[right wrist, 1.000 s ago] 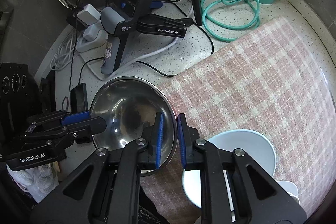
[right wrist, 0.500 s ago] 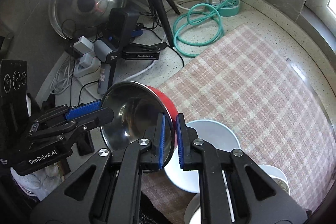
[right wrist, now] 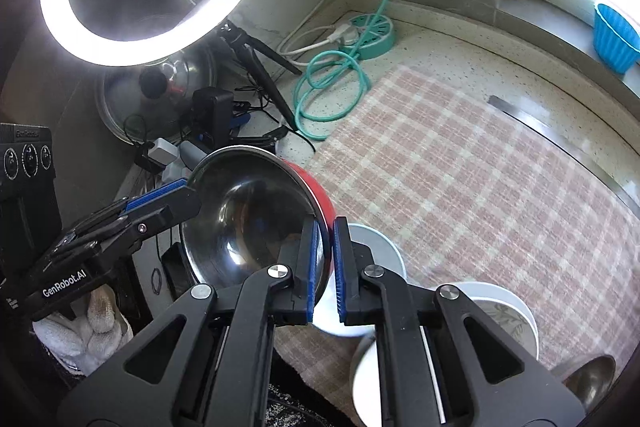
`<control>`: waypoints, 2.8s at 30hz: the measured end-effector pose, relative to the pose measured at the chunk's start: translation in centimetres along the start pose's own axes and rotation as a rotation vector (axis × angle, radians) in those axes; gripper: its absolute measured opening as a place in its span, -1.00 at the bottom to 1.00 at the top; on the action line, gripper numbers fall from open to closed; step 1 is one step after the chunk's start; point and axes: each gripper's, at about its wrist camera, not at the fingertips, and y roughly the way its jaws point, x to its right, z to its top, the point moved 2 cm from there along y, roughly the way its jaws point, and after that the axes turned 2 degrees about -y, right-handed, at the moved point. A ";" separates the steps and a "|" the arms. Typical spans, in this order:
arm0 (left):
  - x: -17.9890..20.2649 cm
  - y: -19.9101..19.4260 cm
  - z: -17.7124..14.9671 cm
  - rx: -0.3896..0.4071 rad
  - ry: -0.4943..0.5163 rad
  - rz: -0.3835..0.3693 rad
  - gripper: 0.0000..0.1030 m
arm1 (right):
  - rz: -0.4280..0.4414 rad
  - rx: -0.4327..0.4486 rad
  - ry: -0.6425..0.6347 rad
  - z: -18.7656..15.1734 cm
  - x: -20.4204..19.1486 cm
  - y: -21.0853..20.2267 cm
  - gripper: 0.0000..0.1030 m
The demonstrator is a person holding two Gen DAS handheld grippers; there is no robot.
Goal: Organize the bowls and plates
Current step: 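Lift the red-exterior bowl and lower it into the other steel bowl, then open the right gripper to release the nested red-exterior bowl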
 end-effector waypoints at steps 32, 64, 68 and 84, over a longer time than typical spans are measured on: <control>24.1 11.7 -9.7 -0.385 0.376 -0.347 -0.55 | -0.233 0.092 0.571 -20.6 20.5 -15.3 -0.85; 29.5 19.5 -14.2 -0.442 0.556 -0.171 -0.56 | -0.265 -0.082 0.555 -23.1 27.5 -11.0 -0.80; 30.1 19.7 -14.7 -0.414 0.611 -0.145 -0.55 | -0.249 -0.090 0.562 -23.2 27.5 -10.9 -0.69; 31.3 20.6 -15.6 -0.400 0.692 -0.128 -0.55 | -0.175 -0.080 0.597 -24.6 26.5 -12.2 -0.42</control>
